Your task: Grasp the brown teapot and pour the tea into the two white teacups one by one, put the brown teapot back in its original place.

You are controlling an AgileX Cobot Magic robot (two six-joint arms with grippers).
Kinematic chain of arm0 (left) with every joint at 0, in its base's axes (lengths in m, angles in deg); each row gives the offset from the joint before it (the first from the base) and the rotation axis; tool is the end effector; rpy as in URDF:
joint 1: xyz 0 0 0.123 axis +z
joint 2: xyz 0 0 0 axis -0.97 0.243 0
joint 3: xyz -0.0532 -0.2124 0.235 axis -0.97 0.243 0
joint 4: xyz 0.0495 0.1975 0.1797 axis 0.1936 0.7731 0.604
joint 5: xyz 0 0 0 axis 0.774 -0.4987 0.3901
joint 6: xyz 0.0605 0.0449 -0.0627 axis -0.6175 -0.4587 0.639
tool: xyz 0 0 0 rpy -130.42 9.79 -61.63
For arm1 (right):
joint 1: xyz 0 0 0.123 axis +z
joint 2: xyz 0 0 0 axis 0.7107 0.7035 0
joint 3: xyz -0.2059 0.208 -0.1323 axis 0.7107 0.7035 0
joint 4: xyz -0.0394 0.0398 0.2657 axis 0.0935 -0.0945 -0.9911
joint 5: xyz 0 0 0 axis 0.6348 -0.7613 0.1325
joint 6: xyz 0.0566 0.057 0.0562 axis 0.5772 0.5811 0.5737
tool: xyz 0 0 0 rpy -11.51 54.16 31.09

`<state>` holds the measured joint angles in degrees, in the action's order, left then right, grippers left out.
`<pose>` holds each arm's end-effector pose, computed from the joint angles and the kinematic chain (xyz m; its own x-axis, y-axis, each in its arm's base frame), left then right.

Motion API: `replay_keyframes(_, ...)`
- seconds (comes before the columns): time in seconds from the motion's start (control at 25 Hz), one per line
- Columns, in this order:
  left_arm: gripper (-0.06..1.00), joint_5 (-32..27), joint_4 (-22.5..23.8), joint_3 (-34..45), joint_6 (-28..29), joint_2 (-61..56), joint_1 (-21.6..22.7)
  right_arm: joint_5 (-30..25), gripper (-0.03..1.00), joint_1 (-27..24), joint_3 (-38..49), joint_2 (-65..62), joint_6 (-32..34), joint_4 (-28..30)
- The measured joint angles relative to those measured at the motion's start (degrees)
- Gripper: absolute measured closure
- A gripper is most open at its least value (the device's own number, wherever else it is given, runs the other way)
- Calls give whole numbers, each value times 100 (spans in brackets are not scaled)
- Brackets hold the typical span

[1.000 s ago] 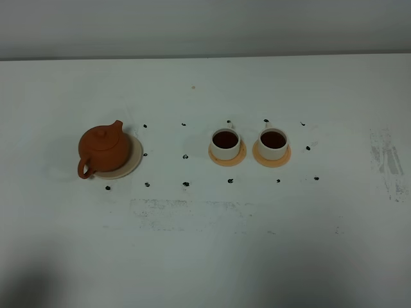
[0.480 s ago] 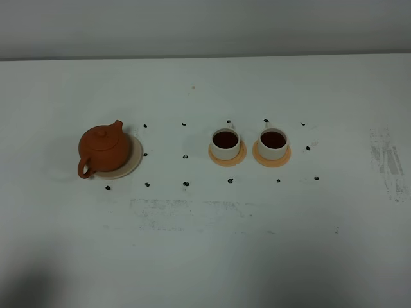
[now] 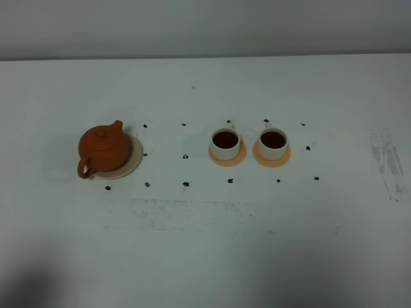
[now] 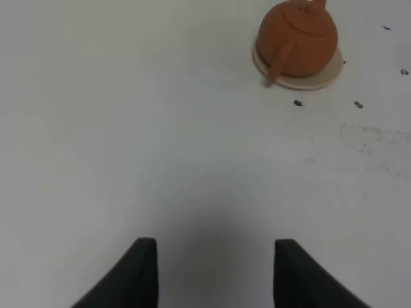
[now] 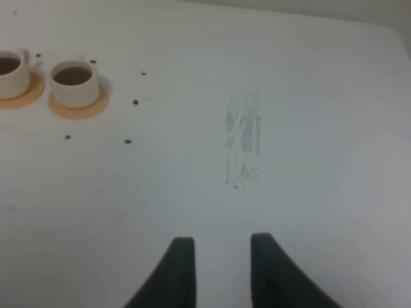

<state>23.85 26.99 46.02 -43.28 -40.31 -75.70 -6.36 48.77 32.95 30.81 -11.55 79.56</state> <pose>-0.0134 -0.0035 0.2706 -0.4948 -0.0822 -0.8651 -0.0131 0.9961 -0.0872 -0.0196 0.0073 0.2816 -0.4404 -0.1619 -0.8831 -0.1978 0.9769 -0.0805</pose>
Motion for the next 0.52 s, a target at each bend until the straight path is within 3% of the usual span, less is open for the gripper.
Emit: replay_keyframes(0.52,50,0,0,0,0,0,0,0,73,0,0,0,0,0)
